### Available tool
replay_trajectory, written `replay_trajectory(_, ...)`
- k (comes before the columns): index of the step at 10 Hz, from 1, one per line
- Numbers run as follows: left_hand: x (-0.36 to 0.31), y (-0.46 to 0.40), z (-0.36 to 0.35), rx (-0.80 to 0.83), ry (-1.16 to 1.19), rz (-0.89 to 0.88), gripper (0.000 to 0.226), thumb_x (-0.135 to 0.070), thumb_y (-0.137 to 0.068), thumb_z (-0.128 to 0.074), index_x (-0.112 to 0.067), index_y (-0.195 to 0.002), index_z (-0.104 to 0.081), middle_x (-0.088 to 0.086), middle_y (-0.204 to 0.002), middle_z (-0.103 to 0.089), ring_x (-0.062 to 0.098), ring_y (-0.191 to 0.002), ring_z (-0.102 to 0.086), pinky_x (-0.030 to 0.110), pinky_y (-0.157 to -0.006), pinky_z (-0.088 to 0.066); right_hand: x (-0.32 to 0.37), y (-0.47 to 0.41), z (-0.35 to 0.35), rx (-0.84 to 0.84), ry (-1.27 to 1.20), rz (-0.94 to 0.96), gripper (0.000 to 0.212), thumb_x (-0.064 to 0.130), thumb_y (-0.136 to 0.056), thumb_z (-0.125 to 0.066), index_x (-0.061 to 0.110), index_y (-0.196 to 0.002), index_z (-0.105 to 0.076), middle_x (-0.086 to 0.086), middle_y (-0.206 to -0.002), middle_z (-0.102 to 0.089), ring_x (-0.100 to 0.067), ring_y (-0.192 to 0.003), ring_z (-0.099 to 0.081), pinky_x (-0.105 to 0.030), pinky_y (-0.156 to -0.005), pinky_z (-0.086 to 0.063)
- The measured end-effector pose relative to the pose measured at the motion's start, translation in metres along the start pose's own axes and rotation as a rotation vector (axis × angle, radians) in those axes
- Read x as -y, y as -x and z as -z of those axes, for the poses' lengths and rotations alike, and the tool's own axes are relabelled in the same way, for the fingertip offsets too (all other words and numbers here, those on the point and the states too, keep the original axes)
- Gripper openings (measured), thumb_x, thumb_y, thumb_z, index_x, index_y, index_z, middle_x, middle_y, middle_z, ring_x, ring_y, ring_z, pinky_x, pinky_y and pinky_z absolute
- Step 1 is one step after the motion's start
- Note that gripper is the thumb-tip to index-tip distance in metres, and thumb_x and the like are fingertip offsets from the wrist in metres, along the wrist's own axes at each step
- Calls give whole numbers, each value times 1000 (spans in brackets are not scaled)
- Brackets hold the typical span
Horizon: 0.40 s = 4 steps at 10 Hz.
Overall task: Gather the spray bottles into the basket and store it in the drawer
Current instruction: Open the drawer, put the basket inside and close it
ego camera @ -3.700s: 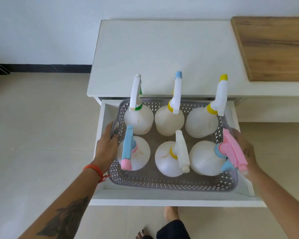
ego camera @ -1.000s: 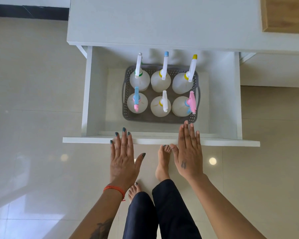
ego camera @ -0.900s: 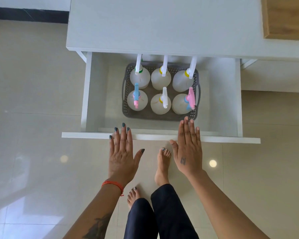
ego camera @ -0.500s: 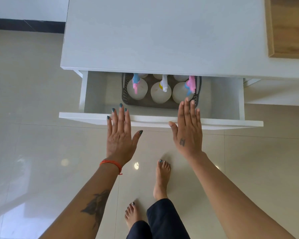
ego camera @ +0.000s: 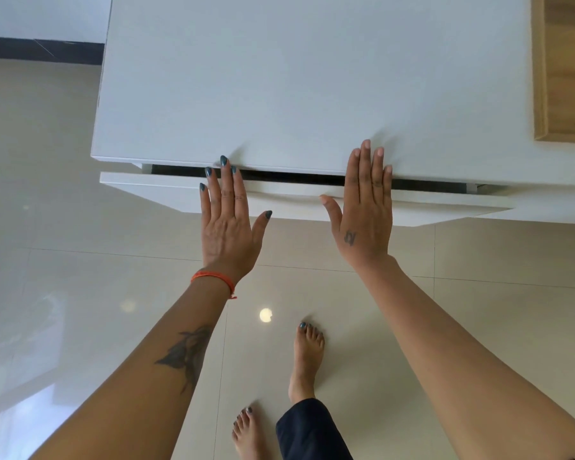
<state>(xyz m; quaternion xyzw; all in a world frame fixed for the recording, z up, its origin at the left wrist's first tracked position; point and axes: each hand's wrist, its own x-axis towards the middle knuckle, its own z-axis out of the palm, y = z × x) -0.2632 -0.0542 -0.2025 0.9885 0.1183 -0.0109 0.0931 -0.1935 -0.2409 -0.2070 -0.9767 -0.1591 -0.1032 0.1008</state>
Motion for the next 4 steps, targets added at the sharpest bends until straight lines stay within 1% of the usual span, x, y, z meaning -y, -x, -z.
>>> replay_trajectory(1, -12, -15, 2, -50, 27, 20, 77, -43, -96, -36, 4, -147, -1, 22, -158, -4, 35, -145, 2, 36, -117, 10, -2, -18, -1, -28, 23, -11, 65, 40, -97, -43, -1, -145, -26, -17, -154, -28, -33, -143, -22, -42, -119, -10)
replay_trajectory(2, -18, -19, 2, -62, 28, 57, 77, -43, -96, -35, 4, -146, 1, 22, -157, -3, 33, -144, 4, 36, -117, 11, -2, -24, -3, -32, 56, -33, 64, 39, -97, -43, 0, -145, -27, -16, -153, -30, -32, -143, -23, -40, -119, -5)
replay_trajectory(3, -25, -20, 8, -78, 77, 92, 75, -42, -98, -33, 3, -146, 2, 19, -158, -1, 29, -143, 8, 36, -117, 11, 1, -31, 1, -30, 56, -37, 64, 37, -96, -43, 0, -145, -27, -16, -153, -30, -32, -143, -23, -40, -118, -3)
replay_trajectory(4, -29, -21, 11, -84, 114, 111, 71, -40, -98, -30, 2, -147, 1, 18, -158, 1, 27, -144, 9, 37, -118, 9, 1, -30, 4, -2, 9, -52, 66, 37, -95, -44, 0, -146, -25, -16, -155, -27, -32, -144, -20, -40, -119, -2)
